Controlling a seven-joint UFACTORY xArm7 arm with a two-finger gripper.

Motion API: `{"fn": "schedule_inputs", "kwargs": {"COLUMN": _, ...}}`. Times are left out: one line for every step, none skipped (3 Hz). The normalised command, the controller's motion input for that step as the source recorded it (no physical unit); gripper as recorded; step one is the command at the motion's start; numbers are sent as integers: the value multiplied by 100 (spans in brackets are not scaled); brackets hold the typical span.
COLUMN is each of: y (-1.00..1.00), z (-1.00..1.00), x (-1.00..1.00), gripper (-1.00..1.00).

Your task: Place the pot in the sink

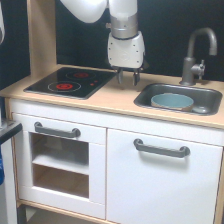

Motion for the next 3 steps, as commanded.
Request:
{"fn": "schedule_inputs", "kwargs": {"y": -14, "z": 29, "x": -32, "gripper": 100}}
{"fn": "schedule_inputs", "kwargs": {"y": -17, "z": 32, "x": -32, "gripper": 99}}
{"fn": "schedule_inputs", "kwargs": {"y": -17, "z": 38, "x": -33, "gripper": 99}}
